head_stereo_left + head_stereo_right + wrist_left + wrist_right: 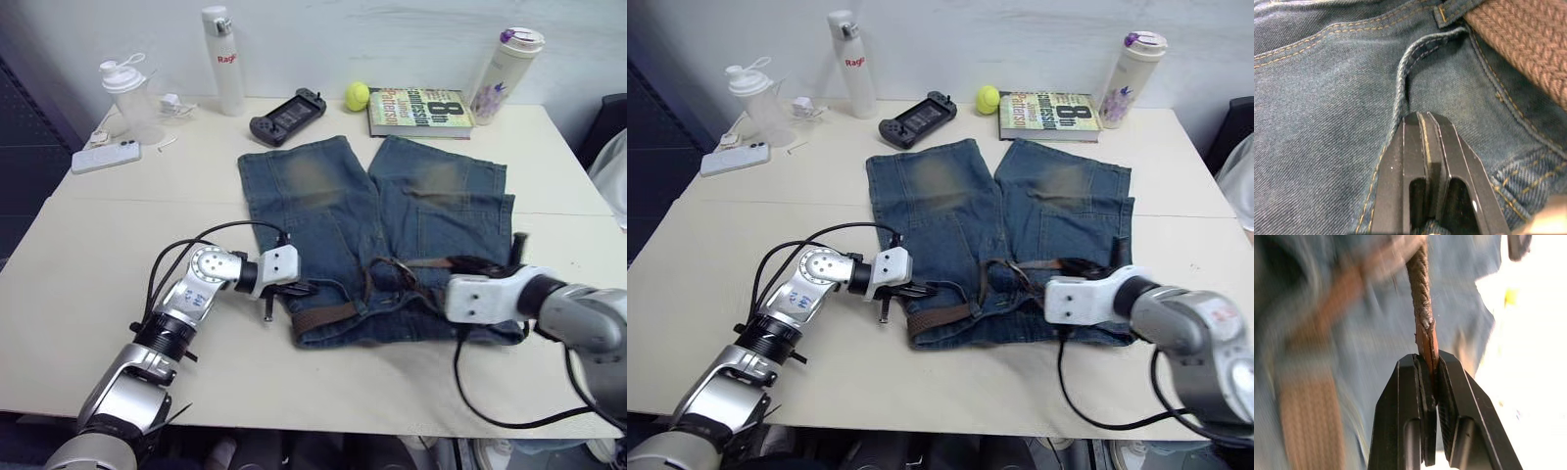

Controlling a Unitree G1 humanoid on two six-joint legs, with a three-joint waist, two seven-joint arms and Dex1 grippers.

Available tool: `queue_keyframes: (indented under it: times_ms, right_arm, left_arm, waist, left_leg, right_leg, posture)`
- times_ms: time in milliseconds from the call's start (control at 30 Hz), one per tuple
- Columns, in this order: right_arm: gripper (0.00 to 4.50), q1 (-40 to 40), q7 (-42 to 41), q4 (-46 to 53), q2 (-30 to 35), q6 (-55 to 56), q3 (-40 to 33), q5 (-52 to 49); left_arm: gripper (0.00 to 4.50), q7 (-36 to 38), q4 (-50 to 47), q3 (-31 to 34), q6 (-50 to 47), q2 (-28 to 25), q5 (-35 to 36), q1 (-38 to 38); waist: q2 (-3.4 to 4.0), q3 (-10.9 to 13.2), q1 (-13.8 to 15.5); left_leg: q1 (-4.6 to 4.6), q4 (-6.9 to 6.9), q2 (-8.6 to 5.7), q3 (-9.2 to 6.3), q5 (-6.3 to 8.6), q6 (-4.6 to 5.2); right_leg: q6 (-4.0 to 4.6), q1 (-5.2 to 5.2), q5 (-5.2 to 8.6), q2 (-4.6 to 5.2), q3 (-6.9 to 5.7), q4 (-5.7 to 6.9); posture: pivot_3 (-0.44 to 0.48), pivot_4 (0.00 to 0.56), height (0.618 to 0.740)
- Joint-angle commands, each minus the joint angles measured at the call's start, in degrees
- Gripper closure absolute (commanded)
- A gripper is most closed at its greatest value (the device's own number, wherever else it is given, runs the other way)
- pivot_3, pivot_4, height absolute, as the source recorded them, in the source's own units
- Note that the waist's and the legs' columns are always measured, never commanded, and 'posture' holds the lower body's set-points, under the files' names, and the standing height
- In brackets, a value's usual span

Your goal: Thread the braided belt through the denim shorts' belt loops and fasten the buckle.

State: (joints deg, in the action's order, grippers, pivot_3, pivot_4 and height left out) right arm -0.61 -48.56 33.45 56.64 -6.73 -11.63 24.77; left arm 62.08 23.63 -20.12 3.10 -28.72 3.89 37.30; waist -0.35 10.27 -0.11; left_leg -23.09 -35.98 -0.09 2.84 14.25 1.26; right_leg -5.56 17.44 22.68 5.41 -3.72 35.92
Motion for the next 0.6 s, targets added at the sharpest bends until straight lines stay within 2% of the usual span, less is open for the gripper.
queue_keyframes:
  times_ms: [33, 167, 267, 467, 600]
  right_arm:
    - [4.50, -2.2, -2.0, -0.7, 2.6, 2.3, -8.5, -2.8]
    - [4.50, -3.7, -3.5, -3.7, 3.5, 1.2, -16.8, -5.3]
    - [4.50, -2.5, -3.4, -4.3, 3.2, -3.0, -19.6, -5.6]
    - [4.50, 1.8, -2.6, 0.9, 2.1, -10.3, -16.3, -7.1]
    - [4.50, 2.7, -3.2, 6.2, 0.8, -8.1, -10.3, -10.5]
  left_arm:
    - [4.47, -0.6, 5.3, -1.0, -0.4, -3.0, -5.1, -3.0]
    - [4.47, -1.2, 4.9, -1.3, 0.3, -3.3, -5.3, -3.7]
    - [4.47, -1.4, 4.1, -1.2, 0.1, -3.2, -4.9, -4.4]
    - [4.47, -2.3, 3.7, -1.2, 0.7, -3.2, -5.2, -5.0]
    - [4.47, -3.8, 4.4, -0.1, 1.6, -2.4, -4.4, -4.0]
  waist:
    - [0.02, 0.0, -0.2]
    - [0.03, 0.0, -0.2]
    - [0.05, -0.1, -0.1]
    - [0.28, -0.2, -0.2]
    - [0.26, -0.2, -0.2]
  left_leg:
    - [0.03, -0.01, 0.02, 0.03, 0.00, 0.00]
    - [0.07, -0.03, 0.04, 0.09, 0.00, 0.00]
    - [0.09, -0.05, 0.05, 0.10, -0.01, 0.01]
    - [0.14, -0.03, 0.06, 0.15, -0.01, 0.01]
    - [0.15, -0.04, 0.07, 0.15, 0.00, 0.01]
  right_leg:
    - [0.00, 0.00, 0.00, -0.01, 0.01, 0.00]
    - [0.00, 0.00, 0.00, -0.01, 0.06, 0.03]
    - [0.00, 0.00, 0.00, 0.00, 0.08, 0.04]
    - [0.01, 0.01, 0.00, 0.00, 0.17, 0.02]
    - [0.01, 0.01, 0.00, 0.00, 0.19, 0.01]
  posture:
    - [0.000, 0.150, 0.740]
    - [0.000, 0.150, 0.740]
    - [0.000, 0.150, 0.740]
    - [0.000, 0.150, 0.740]
    - [0.000, 0.150, 0.740]
